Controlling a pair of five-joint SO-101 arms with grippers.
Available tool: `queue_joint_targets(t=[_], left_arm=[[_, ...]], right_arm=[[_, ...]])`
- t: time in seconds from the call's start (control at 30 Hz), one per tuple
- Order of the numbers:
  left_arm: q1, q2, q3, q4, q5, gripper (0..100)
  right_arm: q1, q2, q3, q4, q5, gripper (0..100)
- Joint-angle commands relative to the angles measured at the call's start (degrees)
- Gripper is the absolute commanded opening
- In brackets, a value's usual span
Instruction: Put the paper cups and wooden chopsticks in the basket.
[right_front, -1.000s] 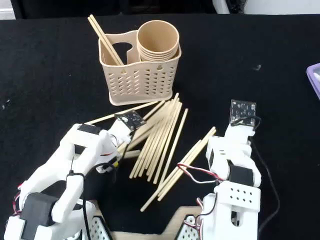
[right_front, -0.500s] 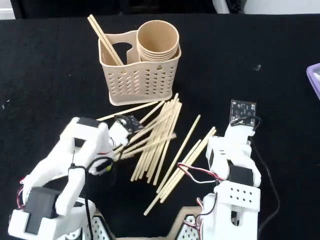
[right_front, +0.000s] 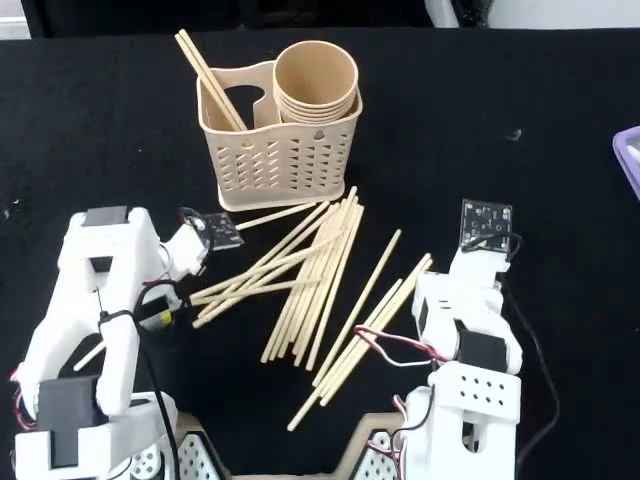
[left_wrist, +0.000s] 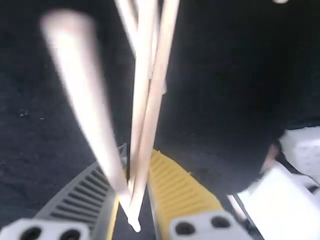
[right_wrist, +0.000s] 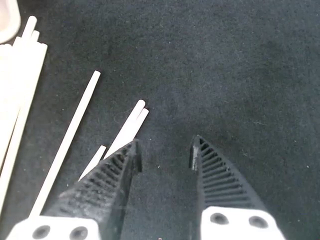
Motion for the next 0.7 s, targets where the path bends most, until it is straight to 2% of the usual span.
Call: queue_joint_targets(t=[0.0,0.2,0.53,0.67], left_arm=[[-1.71,-0.26,1.8,-6.68,1.85,4],[-1.98,-0.53,6.29,-12.57,4.22,26],[0.75,-0.35,3.82,-12.48,5.01,22],[5.85,-0.7,3.21,-12.66,12.04,22]], right_arm=[[0.26,-1.1,-0.31,-1.23,-0.35,17.8],[0.26,-1.1,-0.31,-1.23,-0.35,17.8],[0.26,-1.1,-0.31,-1.23,-0.35,17.8],[0.26,-1.1,-0.31,-1.23,-0.35,17.8]])
